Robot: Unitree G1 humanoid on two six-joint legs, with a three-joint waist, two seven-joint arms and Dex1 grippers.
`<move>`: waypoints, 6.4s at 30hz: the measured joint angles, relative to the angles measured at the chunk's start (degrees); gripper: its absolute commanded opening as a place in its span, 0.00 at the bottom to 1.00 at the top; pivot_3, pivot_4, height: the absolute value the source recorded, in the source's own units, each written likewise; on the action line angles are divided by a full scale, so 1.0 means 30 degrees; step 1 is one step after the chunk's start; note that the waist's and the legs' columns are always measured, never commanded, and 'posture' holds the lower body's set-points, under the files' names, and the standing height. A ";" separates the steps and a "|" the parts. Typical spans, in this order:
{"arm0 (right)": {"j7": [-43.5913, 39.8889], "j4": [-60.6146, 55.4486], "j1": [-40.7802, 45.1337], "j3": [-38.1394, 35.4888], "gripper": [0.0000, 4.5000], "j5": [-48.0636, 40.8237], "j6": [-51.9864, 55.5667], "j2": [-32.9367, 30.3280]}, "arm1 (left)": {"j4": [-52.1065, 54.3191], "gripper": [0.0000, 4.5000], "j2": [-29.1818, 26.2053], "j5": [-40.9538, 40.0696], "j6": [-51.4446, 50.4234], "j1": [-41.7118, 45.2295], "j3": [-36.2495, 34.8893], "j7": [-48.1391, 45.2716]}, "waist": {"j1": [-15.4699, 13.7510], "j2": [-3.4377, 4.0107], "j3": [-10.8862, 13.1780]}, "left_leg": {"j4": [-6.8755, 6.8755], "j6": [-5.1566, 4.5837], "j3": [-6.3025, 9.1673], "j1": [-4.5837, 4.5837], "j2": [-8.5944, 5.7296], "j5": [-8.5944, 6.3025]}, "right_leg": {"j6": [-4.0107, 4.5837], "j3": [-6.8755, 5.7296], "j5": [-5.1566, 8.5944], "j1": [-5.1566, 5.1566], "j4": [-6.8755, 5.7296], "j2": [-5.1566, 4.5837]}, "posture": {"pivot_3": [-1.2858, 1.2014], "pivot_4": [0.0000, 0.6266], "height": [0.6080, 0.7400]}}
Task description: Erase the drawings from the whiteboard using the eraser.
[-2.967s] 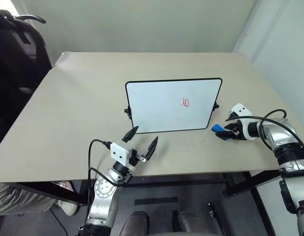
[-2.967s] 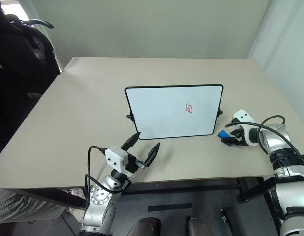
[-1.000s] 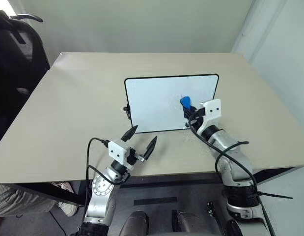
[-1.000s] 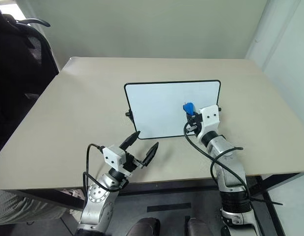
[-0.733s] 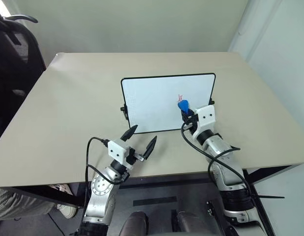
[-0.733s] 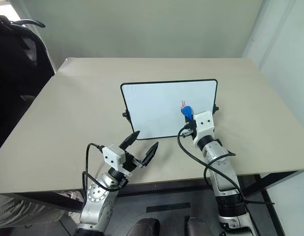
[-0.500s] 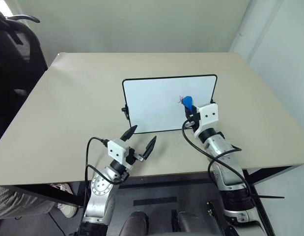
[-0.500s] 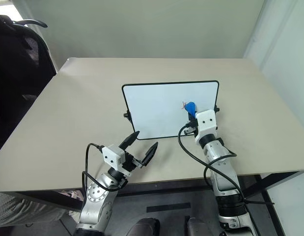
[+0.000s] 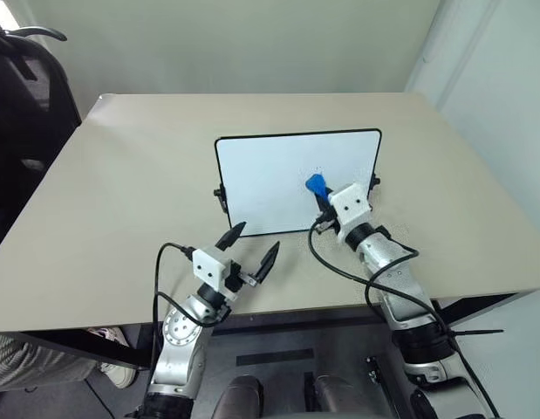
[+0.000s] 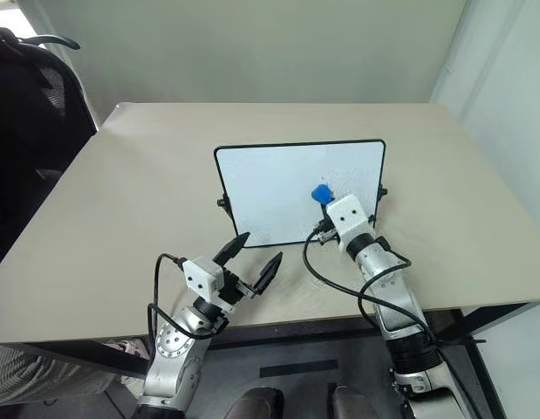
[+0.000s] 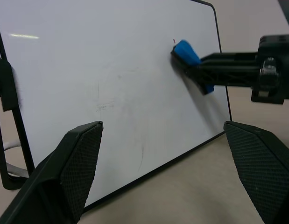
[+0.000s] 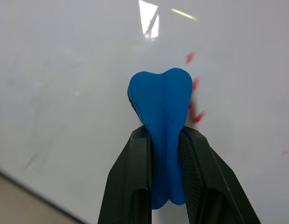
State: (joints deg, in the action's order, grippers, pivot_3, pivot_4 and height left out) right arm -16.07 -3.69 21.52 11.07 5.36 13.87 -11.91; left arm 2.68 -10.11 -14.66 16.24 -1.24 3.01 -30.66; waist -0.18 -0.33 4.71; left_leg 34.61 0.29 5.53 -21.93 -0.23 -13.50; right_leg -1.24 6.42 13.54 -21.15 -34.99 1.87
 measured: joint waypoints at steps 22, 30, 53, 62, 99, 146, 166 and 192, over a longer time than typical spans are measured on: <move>0.0302 0.0541 0.1296 -0.1517 0.11 0.0177 0.0368 -0.0741 | -0.0022 1.00 0.0107 0.0035 0.0001 -0.0006 0.0017 -0.0006 | -0.0033 0.0000 0.0002 | -0.0005 -0.0054 0.0000 -0.0012 0.0001 0.0031 | -0.0002 0.0001 0.0001 0.0025 0.0005 0.0000 | 0.52 0.24 1.00; -0.0742 -0.1092 0.1379 -0.1303 0.11 -0.0614 0.0615 -0.0560 | -0.0021 1.00 0.0102 0.0035 0.0004 -0.0008 0.0017 -0.0018 | -0.0020 0.0001 0.0002 | -0.0005 -0.0051 0.0000 -0.0008 0.0001 0.0029 | -0.0001 0.0002 0.0006 0.0018 0.0008 0.0000 | 0.52 0.24 1.00; -0.1295 -0.1034 0.1417 -0.1618 0.11 -0.0609 0.2173 -0.1006 | 0.0057 1.00 0.0103 0.0027 -0.0003 -0.0197 0.0057 0.0002 | -0.0032 -0.0001 0.0004 | -0.0005 -0.0038 -0.0001 -0.0010 0.0000 0.0022 | 0.0005 0.0004 0.0006 0.0005 0.0010 0.0000 | 0.52 0.24 1.00; -0.1438 -0.1358 0.0905 -0.1542 0.11 -0.0779 0.2574 -0.0983 | 0.0102 1.00 0.0103 0.0023 -0.0010 -0.0239 0.0098 -0.0012 | -0.0032 -0.0009 -0.0002 | -0.0006 -0.0051 -0.0001 0.0002 0.0000 0.0029 | -0.0016 0.0003 0.0020 0.0009 0.0016 0.0000 | 0.52 0.24 1.00; -0.1761 -0.1122 0.1658 -0.1594 0.11 -0.0625 0.3275 -0.2106 | 0.0214 1.00 0.0222 0.0029 -0.0025 -0.0298 0.0102 -0.0011 | -0.0031 -0.0001 0.0006 | -0.0006 -0.0035 -0.0002 -0.0007 0.0000 0.0020 | -0.0051 0.0008 0.0036 0.0018 0.0003 0.0000 | 0.52 0.24 1.00; -0.2313 0.0158 0.3026 -0.1717 0.11 -0.0612 0.2181 -0.2506 | 0.1056 1.00 0.0075 0.0034 -0.0194 -0.1026 0.0113 0.0289 | -0.0026 0.0004 0.0010 | -0.0006 -0.0037 -0.0001 -0.0005 0.0000 0.0016 | 0.0012 0.0007 0.0018 0.0008 0.0002 0.0000 | 0.52 0.24 1.00; -0.2325 0.0469 0.3435 -0.1563 0.11 -0.0566 0.1730 -0.2318 | 0.1331 1.00 0.0025 0.0041 -0.0347 -0.1094 0.0132 0.0342 | -0.0021 0.0004 0.0009 | -0.0007 -0.0040 0.0000 -0.0003 0.0001 0.0018 | 0.0016 0.0007 0.0011 0.0007 0.0005 0.0000 | 0.52 0.24 1.00; -0.2317 -0.0350 0.3035 -0.1219 0.11 -0.0484 0.2544 -0.1819 | 0.1100 1.00 0.0089 0.0036 -0.0343 -0.0758 0.0107 0.0312 | -0.0019 0.0002 0.0009 | -0.0007 -0.0050 -0.0001 -0.0008 0.0001 0.0024 | 0.0014 0.0007 0.0007 0.0004 0.0006 0.0000 | 0.52 0.24 1.00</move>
State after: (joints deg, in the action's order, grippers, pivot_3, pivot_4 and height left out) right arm -23.03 -4.74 30.63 7.42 3.90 21.50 -17.37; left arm 5.98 -9.84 -14.55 15.21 -3.51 3.33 -29.73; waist -0.24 -0.33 4.74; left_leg 34.59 0.14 5.53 -21.95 -0.23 -13.43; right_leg -1.20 6.44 13.56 -21.14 -34.97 1.87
